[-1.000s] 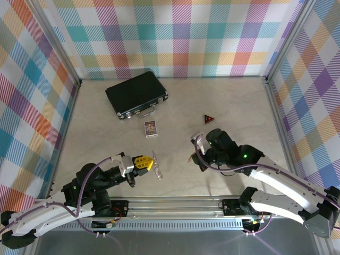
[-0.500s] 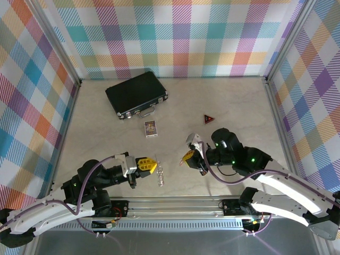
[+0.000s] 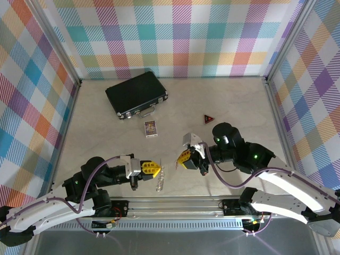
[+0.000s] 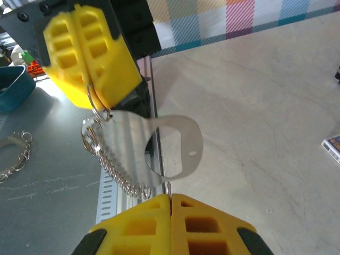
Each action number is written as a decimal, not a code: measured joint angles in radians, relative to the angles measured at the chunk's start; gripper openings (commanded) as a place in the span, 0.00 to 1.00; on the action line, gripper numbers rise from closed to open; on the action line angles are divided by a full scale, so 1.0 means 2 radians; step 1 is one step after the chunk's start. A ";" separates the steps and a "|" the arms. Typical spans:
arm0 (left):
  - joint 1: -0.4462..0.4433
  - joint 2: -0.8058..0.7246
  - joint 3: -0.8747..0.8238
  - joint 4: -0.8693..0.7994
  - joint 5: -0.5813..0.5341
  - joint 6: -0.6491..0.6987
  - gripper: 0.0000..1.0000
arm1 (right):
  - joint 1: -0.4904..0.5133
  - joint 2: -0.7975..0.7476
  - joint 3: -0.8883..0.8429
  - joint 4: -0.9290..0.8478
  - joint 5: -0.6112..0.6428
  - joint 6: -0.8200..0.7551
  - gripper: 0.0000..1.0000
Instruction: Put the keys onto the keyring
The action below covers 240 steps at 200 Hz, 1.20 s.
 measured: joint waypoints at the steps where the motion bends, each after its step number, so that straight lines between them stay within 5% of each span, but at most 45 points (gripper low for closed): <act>1: 0.000 0.000 0.000 0.000 0.000 0.000 0.00 | 0.000 0.000 0.001 0.000 0.000 -0.001 0.00; 66: 0.000 0.001 0.000 0.003 0.000 0.007 0.00 | 0.019 0.021 0.034 -0.010 -0.001 -0.028 0.00; 140: 0.000 0.002 -0.001 0.021 -0.006 0.007 0.00 | 0.097 0.038 0.053 -0.027 0.090 -0.053 0.00; 240: 0.000 0.000 -0.004 0.026 -0.021 0.005 0.00 | 0.113 0.035 0.053 -0.006 0.144 -0.056 0.00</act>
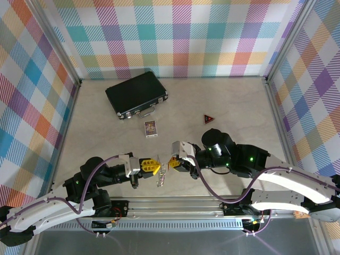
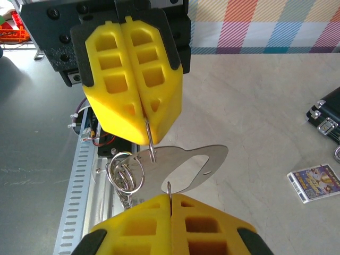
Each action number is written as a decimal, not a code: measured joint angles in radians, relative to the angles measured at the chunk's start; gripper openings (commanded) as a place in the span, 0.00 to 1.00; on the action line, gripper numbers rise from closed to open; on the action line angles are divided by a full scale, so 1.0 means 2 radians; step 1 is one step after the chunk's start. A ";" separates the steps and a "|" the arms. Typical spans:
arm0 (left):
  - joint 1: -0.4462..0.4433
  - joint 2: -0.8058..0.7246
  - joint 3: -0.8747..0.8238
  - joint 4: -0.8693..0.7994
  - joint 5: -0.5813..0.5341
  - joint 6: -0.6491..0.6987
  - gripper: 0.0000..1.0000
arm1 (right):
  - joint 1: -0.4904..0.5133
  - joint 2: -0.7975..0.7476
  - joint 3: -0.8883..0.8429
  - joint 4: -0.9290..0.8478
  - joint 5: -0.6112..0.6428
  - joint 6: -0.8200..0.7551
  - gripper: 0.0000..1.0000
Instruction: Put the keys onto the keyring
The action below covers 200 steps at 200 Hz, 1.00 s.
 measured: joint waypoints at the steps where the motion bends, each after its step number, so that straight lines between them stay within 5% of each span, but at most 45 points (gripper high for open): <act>1: 0.000 0.000 0.000 0.000 0.000 0.000 0.00 | 0.000 0.000 0.000 0.000 0.000 0.000 0.00; 200: 0.000 0.013 -0.007 0.020 -0.021 -0.004 0.00 | 0.008 -0.005 -0.007 0.022 0.025 -0.015 0.00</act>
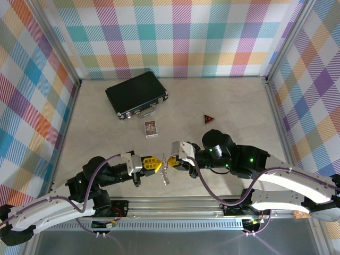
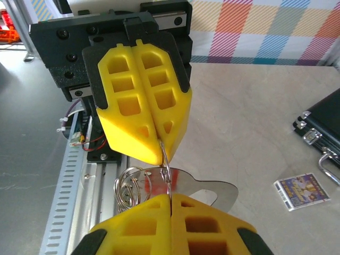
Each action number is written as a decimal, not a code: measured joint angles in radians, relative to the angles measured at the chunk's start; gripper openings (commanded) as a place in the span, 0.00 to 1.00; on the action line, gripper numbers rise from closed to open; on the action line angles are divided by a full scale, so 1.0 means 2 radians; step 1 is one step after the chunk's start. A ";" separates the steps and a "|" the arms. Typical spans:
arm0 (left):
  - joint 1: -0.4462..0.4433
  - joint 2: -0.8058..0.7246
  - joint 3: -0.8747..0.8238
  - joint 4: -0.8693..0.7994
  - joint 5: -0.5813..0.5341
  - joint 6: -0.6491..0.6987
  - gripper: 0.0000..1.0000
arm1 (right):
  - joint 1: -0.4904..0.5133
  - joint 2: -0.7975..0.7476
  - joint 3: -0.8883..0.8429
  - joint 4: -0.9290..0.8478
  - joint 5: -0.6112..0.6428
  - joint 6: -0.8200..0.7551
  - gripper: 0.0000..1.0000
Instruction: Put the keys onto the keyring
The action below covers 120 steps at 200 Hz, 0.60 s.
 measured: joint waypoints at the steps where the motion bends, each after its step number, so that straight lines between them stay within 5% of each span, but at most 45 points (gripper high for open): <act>1: 0.000 0.000 0.000 0.000 0.000 0.000 0.00 | 0.000 -0.001 -0.001 0.002 0.001 0.000 0.00; 120: 0.000 0.008 -0.001 0.013 -0.012 -0.011 0.00 | 0.001 -0.010 -0.013 0.025 0.018 -0.009 0.00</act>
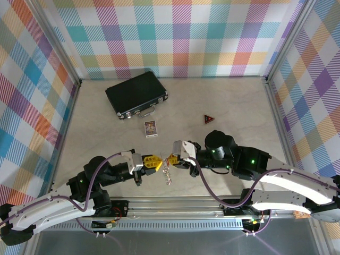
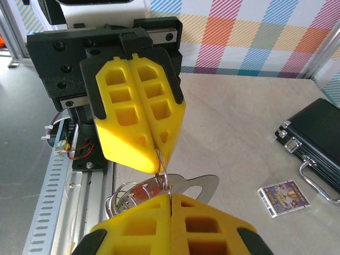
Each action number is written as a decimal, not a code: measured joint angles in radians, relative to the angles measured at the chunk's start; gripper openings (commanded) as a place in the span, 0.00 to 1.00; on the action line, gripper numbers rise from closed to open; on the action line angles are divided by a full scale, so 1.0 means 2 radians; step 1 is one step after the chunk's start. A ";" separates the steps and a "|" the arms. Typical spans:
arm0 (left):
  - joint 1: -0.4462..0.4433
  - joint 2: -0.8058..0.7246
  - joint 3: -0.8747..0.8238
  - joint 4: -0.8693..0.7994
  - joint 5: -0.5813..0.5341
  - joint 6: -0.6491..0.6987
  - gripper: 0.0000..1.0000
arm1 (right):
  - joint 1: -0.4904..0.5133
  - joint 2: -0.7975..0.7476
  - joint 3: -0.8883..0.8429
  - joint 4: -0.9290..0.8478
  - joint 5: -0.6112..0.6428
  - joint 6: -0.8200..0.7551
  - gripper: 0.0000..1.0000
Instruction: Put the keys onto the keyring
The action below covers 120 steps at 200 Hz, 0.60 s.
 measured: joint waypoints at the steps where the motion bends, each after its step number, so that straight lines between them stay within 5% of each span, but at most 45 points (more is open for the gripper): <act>1: 0.000 0.000 0.000 0.000 0.000 0.000 0.00 | 0.000 0.000 0.000 0.000 0.000 0.000 0.00; 120: 0.000 -0.012 -0.009 0.002 -0.014 0.000 0.00 | 0.001 0.006 0.000 0.000 0.003 -0.002 0.00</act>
